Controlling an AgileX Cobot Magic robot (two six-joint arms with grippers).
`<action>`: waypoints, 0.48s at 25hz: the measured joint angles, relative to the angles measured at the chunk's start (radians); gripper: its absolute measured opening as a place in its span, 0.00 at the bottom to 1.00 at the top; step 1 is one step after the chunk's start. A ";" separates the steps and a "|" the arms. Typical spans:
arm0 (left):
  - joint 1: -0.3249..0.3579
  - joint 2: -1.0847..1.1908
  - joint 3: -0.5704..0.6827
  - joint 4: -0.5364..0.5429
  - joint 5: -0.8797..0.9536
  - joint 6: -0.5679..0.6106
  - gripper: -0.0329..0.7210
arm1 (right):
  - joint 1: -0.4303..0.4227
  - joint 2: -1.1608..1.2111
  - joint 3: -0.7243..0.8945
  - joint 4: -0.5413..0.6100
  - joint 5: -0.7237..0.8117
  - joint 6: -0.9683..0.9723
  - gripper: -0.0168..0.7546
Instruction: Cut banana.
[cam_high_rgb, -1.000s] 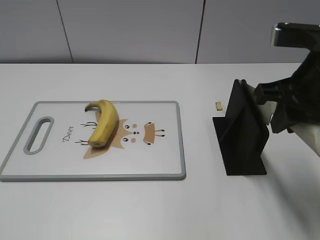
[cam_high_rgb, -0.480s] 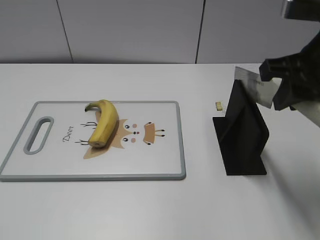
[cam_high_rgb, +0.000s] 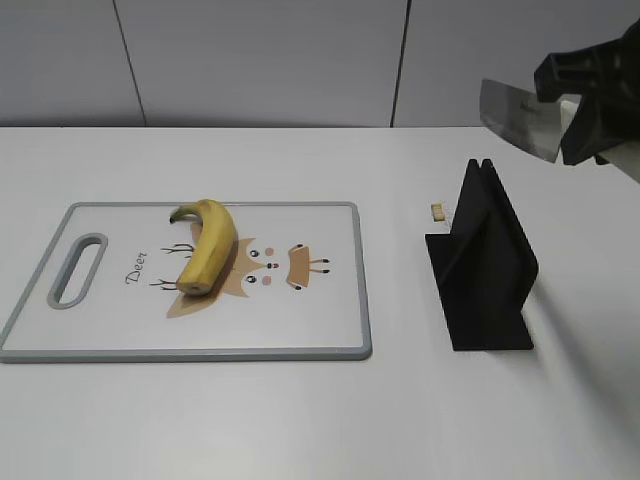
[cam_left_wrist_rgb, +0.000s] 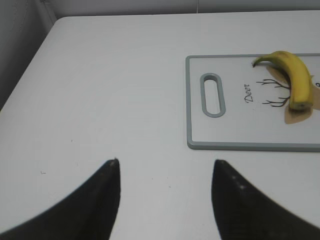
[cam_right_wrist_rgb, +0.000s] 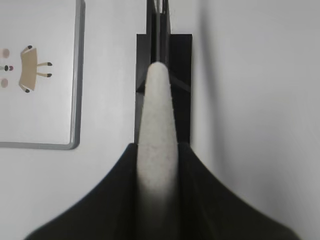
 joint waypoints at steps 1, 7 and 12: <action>0.000 0.000 0.000 0.000 0.000 0.000 0.78 | 0.000 0.000 -0.010 0.000 0.000 -0.003 0.24; 0.000 0.000 0.000 0.000 0.000 0.000 0.77 | 0.000 0.000 -0.052 -0.004 0.002 -0.047 0.24; 0.000 0.000 0.000 0.000 -0.002 0.000 0.73 | 0.000 0.000 -0.071 -0.008 0.000 -0.175 0.24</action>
